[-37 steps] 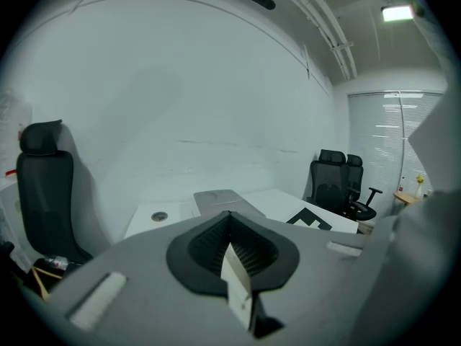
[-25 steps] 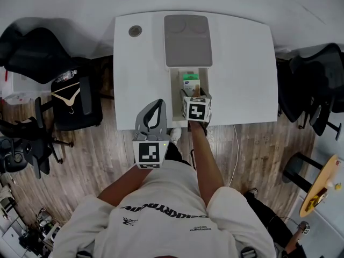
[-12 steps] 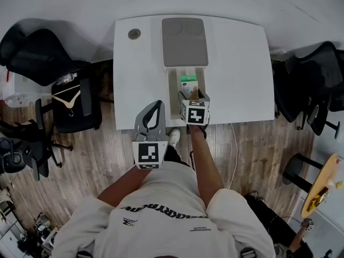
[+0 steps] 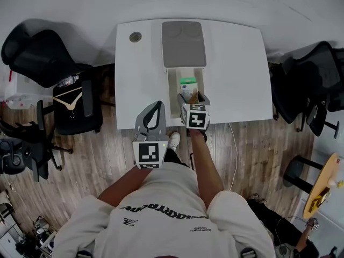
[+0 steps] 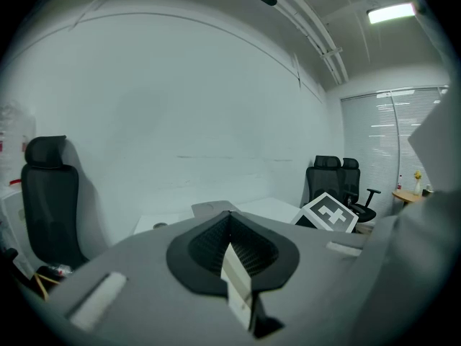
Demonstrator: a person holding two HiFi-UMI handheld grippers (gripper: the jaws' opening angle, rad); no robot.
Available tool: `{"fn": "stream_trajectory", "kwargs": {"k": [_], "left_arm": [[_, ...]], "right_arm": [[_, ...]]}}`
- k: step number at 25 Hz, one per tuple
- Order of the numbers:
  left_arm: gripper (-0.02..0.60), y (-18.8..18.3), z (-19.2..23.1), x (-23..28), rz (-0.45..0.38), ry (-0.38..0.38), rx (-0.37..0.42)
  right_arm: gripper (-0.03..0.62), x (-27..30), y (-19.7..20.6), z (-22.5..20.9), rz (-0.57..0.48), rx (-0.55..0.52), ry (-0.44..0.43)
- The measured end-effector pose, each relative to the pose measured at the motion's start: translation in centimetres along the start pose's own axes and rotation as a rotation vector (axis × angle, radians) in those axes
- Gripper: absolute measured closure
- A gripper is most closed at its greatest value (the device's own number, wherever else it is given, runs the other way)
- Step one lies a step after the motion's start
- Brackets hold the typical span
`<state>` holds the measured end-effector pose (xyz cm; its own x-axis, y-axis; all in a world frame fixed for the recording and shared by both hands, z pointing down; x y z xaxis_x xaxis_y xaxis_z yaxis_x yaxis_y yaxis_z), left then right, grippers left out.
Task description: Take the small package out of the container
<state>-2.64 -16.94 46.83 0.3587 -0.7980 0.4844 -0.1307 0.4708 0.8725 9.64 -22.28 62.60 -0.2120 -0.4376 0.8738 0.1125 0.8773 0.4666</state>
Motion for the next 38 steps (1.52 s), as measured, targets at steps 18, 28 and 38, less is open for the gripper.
{"fn": "stream_trajectory", "kwargs": {"k": [18,28,38], "left_arm": [[0.581,-1.3,-1.3,-3.2,-0.059,0.022,0.034],[0.581,-2.1,-1.2,-4.7,-0.092,0.024,0.043],[0.581,-2.8,-1.0,-5.4,-0.115,0.047,0.049]], "right_arm": [[0.247,-5.2,0.6,0.4,-0.167,0.018,-0.012],[0.247,-8.3,0.3,1.7,-0.242,-0.011,-0.018],[0.247,-11.4,-0.2,2.5,-0.325,-0.030,-0.023]]}}
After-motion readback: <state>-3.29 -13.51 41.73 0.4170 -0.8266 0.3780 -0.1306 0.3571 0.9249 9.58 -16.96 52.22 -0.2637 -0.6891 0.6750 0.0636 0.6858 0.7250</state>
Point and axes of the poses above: the fingertips, and each gripper's own axes: x forward along the fingers, z to its left, y out of its underside, the point moved 2 cm from there along -x, backward along the fingers, and after that the axes turned 14 degrees about z, right-handed, at the moved point
